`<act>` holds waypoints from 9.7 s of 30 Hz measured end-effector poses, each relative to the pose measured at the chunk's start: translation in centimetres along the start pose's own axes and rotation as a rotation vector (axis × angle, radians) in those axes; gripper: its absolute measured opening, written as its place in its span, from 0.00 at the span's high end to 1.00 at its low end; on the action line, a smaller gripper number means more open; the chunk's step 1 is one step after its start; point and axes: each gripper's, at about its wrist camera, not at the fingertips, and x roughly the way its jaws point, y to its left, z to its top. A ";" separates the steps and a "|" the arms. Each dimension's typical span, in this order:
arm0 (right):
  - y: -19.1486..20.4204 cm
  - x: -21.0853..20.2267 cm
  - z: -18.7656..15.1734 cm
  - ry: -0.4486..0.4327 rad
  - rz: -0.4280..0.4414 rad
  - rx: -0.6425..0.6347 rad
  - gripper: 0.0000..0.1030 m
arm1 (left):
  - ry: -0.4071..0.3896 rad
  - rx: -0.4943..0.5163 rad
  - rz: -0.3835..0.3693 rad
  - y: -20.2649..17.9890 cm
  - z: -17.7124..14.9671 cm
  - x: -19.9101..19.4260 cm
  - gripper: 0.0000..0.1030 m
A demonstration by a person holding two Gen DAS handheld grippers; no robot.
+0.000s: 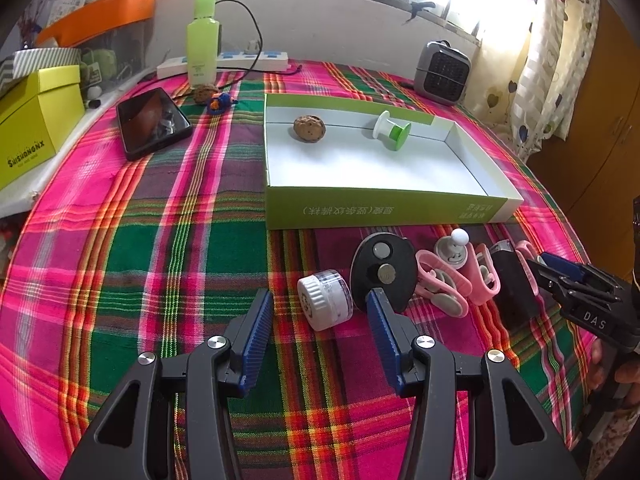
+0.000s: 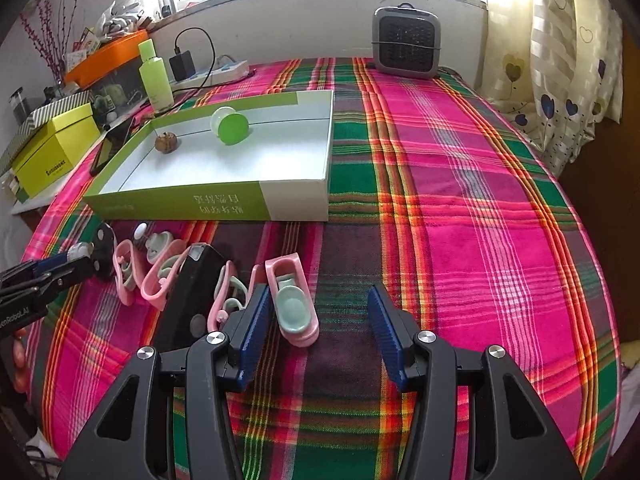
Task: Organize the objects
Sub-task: 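Move left gripper to the small white jar while right gripper reaches a pink clip, then close left gripper on the white jar while right gripper closes on the pink clip, then lift the jar and pink clip with both grippers and carry them into the box lid, then open left gripper releasing the white jar while right gripper releases the pink clip, then withdraw both open grippers from the box lid toward the remaining objects, then move left gripper to the black round disc while right gripper reaches a pink clip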
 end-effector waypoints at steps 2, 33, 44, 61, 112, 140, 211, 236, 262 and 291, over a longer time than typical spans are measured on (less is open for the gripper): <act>0.1 0.1 0.2 0.001 -0.002 -0.014 0.51 | 0.000 0.005 0.014 0.0 0.1 0.1 0.54; 0.3 0.2 0.3 -0.005 -0.020 -0.041 0.72 | -0.027 -0.020 0.062 0.9 0.2 0.3 0.74; 0.4 0.2 0.3 -0.005 -0.017 -0.046 0.82 | -0.029 -0.022 0.070 1.1 0.3 0.4 0.83; 0.4 0.1 0.3 -0.005 -0.017 -0.039 0.82 | -0.030 -0.022 0.072 1.1 0.3 0.4 0.83; 3.0 -2.8 3.5 -0.089 0.059 -0.071 0.82 | -0.117 0.047 0.043 -1.2 3.5 -2.5 0.83; 4.4 2.6 10.1 -0.045 0.100 -0.085 0.82 | -0.083 0.090 -0.005 -3.4 9.9 2.6 0.83; 3.2 10.2 14.0 0.050 0.066 -0.075 0.66 | 0.032 0.080 0.040 -3.7 13.3 10.5 0.63; 3.5 4.7 11.8 -0.034 0.054 -0.039 0.66 | -0.063 0.087 0.046 -4.2 11.0 4.3 0.59; 3.7 -1.6 5.2 -0.097 0.051 0.000 0.66 | -0.106 0.037 0.037 -2.9 5.1 -1.1 0.58; 1.8 -2.4 -0.9 -0.048 0.062 0.057 0.65 | -0.029 0.010 -0.064 -1.1 0.8 -0.9 0.51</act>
